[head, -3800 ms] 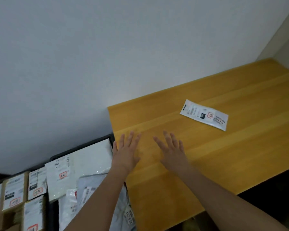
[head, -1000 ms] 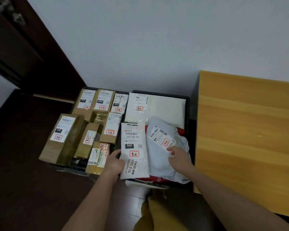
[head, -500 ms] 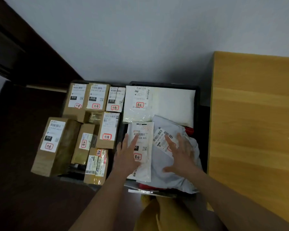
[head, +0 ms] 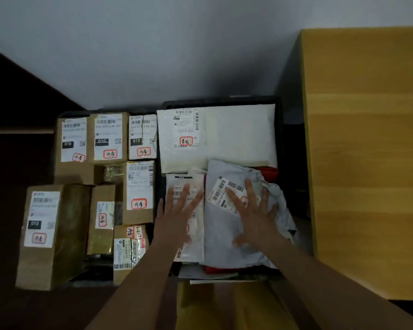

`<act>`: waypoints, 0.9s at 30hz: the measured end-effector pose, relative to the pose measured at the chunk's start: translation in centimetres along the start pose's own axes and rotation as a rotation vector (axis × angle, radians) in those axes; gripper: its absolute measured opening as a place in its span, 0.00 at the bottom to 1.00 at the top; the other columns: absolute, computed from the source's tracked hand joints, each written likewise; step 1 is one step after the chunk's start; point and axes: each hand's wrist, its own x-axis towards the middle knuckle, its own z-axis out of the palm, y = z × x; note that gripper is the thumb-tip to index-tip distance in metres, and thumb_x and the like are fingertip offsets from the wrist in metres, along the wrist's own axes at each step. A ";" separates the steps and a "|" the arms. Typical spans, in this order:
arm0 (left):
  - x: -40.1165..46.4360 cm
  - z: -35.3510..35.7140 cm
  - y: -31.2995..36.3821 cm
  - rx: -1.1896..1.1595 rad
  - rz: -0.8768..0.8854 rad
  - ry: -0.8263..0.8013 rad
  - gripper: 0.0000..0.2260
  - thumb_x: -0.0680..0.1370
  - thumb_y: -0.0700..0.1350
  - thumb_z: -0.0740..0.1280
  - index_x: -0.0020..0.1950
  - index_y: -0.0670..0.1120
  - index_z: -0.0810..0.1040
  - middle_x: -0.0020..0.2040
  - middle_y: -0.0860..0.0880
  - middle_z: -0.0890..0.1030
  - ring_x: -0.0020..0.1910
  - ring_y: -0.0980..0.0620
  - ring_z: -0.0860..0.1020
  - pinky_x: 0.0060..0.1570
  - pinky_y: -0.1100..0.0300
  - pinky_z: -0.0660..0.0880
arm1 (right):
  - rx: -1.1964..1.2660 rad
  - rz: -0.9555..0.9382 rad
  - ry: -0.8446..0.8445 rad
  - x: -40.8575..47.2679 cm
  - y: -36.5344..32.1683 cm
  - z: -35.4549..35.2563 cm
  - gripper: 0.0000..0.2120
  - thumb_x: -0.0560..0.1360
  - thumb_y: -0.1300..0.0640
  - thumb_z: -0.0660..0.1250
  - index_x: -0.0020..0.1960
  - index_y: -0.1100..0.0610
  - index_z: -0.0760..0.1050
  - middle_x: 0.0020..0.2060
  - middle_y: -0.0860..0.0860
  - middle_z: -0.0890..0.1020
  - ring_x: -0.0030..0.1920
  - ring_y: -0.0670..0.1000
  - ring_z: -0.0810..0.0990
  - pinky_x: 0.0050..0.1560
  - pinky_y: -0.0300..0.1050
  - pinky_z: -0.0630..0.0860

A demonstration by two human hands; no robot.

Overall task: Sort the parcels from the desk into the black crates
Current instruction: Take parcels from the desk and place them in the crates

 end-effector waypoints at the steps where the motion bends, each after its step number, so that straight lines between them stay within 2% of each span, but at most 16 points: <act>1: 0.2 0.0 -0.2 0.004 0.020 -0.004 0.60 0.69 0.57 0.76 0.70 0.64 0.21 0.74 0.52 0.24 0.75 0.38 0.30 0.75 0.40 0.40 | -0.008 0.012 0.003 0.1 -0.2 0.2 0.68 0.62 0.43 0.81 0.69 0.31 0.22 0.68 0.47 0.17 0.71 0.68 0.23 0.67 0.80 0.40; 5: 1.0 0.4 0.6 0.022 0.049 -0.033 0.60 0.70 0.56 0.76 0.67 0.61 0.19 0.74 0.48 0.22 0.73 0.33 0.28 0.75 0.40 0.42 | -0.033 0.047 0.006 0.7 -1.0 1.0 0.67 0.63 0.43 0.80 0.70 0.32 0.23 0.68 0.48 0.17 0.71 0.69 0.24 0.67 0.80 0.42; 8: 1.8 1.3 0.6 -0.020 0.066 -0.023 0.63 0.69 0.56 0.77 0.64 0.61 0.15 0.73 0.48 0.22 0.74 0.32 0.31 0.76 0.40 0.52 | -0.060 0.074 0.007 1.6 -1.2 1.9 0.68 0.62 0.41 0.80 0.68 0.31 0.20 0.69 0.49 0.17 0.71 0.69 0.24 0.68 0.80 0.45; 11: 2.5 2.4 0.6 -0.013 0.110 0.004 0.64 0.70 0.54 0.77 0.65 0.62 0.15 0.72 0.44 0.21 0.75 0.29 0.35 0.73 0.40 0.61 | -0.039 0.086 0.017 2.7 -0.8 2.9 0.70 0.61 0.44 0.81 0.66 0.28 0.19 0.69 0.47 0.17 0.70 0.68 0.22 0.67 0.80 0.45; 16: 4.1 3.3 1.0 0.059 0.141 -0.046 0.59 0.75 0.49 0.74 0.65 0.64 0.16 0.70 0.38 0.20 0.74 0.24 0.42 0.72 0.38 0.59 | -0.049 0.113 0.016 4.0 -0.6 3.8 0.72 0.60 0.45 0.83 0.64 0.28 0.17 0.69 0.47 0.17 0.71 0.68 0.24 0.67 0.80 0.47; 21: 5.4 4.4 0.9 0.027 0.153 -0.088 0.58 0.75 0.45 0.73 0.67 0.65 0.19 0.65 0.40 0.14 0.74 0.24 0.39 0.72 0.37 0.57 | -0.030 0.123 0.034 5.1 -0.4 4.6 0.73 0.58 0.47 0.83 0.62 0.27 0.16 0.69 0.48 0.18 0.72 0.69 0.25 0.65 0.81 0.45; 27: 6.4 5.3 1.1 0.036 0.131 -0.080 0.59 0.75 0.43 0.73 0.66 0.66 0.18 0.66 0.40 0.15 0.73 0.24 0.37 0.72 0.36 0.57 | 0.021 0.076 0.025 5.8 0.4 5.2 0.72 0.58 0.49 0.84 0.66 0.28 0.21 0.69 0.47 0.20 0.73 0.68 0.28 0.67 0.81 0.45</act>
